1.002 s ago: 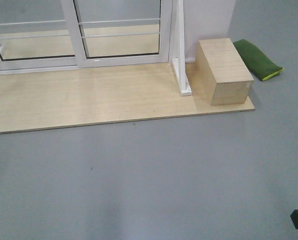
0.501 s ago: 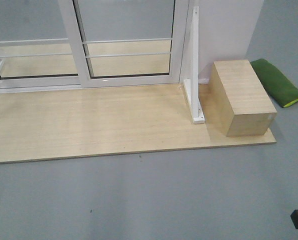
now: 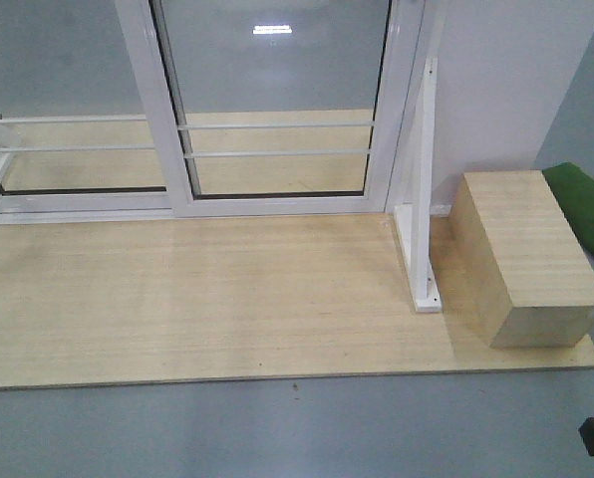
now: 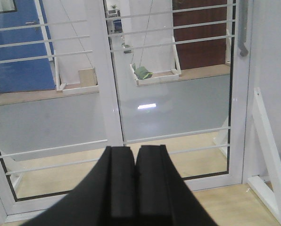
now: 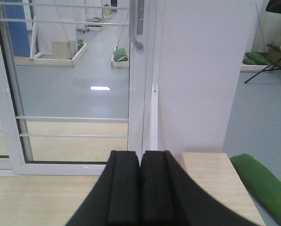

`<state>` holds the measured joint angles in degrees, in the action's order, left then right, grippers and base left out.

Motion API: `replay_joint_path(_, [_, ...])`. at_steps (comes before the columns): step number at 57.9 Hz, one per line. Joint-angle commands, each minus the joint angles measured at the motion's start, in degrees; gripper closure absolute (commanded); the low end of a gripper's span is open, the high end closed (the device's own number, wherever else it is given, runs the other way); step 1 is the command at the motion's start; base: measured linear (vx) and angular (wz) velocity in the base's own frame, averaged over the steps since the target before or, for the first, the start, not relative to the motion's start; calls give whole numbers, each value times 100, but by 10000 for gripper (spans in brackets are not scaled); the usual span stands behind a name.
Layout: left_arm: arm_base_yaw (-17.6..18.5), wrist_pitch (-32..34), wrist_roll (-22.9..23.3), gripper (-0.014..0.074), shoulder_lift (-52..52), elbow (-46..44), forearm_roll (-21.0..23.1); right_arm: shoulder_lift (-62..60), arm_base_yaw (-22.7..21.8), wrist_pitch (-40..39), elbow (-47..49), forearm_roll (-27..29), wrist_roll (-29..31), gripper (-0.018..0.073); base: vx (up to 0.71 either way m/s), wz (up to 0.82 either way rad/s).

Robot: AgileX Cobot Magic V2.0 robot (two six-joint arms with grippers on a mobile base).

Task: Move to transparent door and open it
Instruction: 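Drive up to the white-framed glass sliding door on the wooden platform, then raise the right gripper and move it toward the grey door handle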

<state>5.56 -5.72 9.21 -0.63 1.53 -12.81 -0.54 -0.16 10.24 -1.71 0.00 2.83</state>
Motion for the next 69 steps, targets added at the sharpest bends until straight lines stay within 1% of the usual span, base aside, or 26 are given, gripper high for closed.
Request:
replay_joint_path(1, [17,482,20,602,42,173,-11,-84,-24,-472,-78,-39,13,567,44,9])
replay_joint_path(38, [17,482,20,602,42,173,-11,-84,-24,-472,-78,-39,13,567,40,1])
replay_joint_path(69, [17,482,20,602,42,173,-11,-84,-24,-489,-78,-39,13,567,34,-1])
